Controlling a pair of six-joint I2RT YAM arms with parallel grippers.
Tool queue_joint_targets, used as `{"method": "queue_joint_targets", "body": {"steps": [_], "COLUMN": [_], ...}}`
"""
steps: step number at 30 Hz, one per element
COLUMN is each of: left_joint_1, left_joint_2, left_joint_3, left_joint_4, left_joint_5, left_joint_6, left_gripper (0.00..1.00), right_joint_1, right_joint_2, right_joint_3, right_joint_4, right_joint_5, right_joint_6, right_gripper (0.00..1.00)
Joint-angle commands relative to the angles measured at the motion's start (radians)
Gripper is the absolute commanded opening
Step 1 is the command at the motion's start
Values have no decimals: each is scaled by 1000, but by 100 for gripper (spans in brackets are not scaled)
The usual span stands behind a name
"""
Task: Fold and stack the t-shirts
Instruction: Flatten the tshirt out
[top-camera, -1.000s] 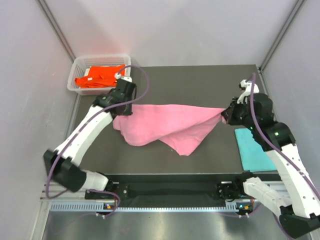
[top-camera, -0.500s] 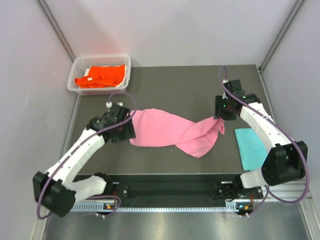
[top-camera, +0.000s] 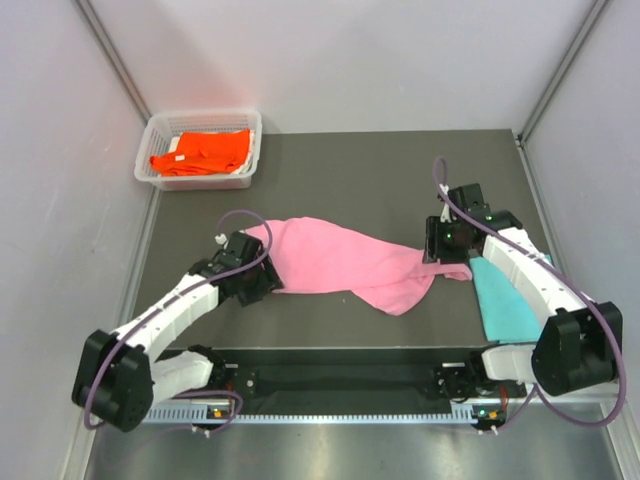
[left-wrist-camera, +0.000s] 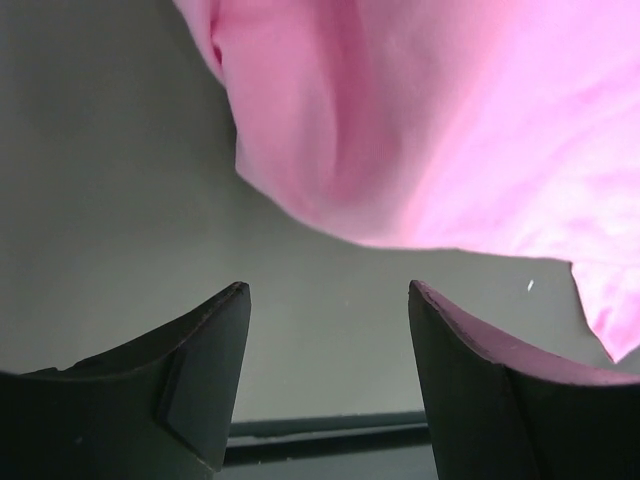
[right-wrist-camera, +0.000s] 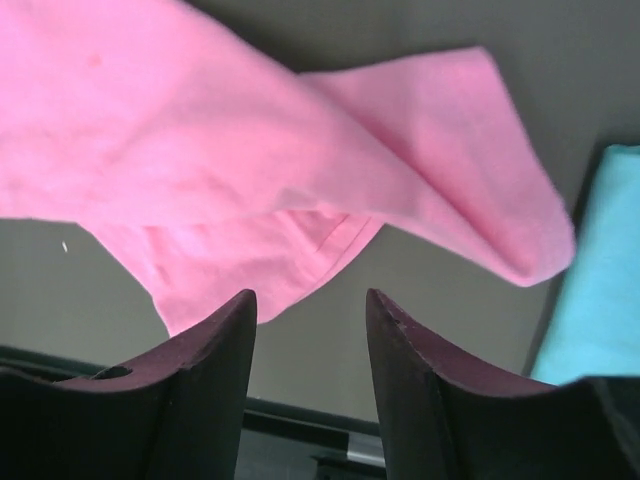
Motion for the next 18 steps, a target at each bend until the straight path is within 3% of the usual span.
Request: {"method": "queue_joint_targets", "body": {"steps": [1,3,4,6,9,11,15,16,17,18], "left_joint_1": [11,25,28,40,74,92,98,100,100,100], "left_joint_2": [70,116,128,160,186,199,223,229,249,254], "left_joint_3": [37,41,43,38,34,45,80,90,138,152], "left_joint_4": [142,151,157,180,214,226,231,233,202,181], "left_joint_5": [2,4,4,7,45,65,83,95,131,138], "left_joint_6": [18,22,27,35,61,87,122,133,151,160], "left_gripper": [69,68,67,59,32,28,28,19,0,0], "right_joint_1": [9,14,17,23,46,81,101,101,101,101], "right_joint_2": [18,31,35,47,105,160,243,257,307,320], "right_joint_3": [-45,-62,-84,-104,-119,-113,-88,-79,-43,-23], "right_joint_4": [67,91,107,157,208,248,275,285,285,279], "right_joint_5": [-113,-152,-175,-192,-219,-224,-172,-149,-128,-126], "right_joint_6": [-19,-13,-7,7,34,57,88,91,82,78], "right_gripper": [48,56,65,69,71,71,61,58,49,46]}}
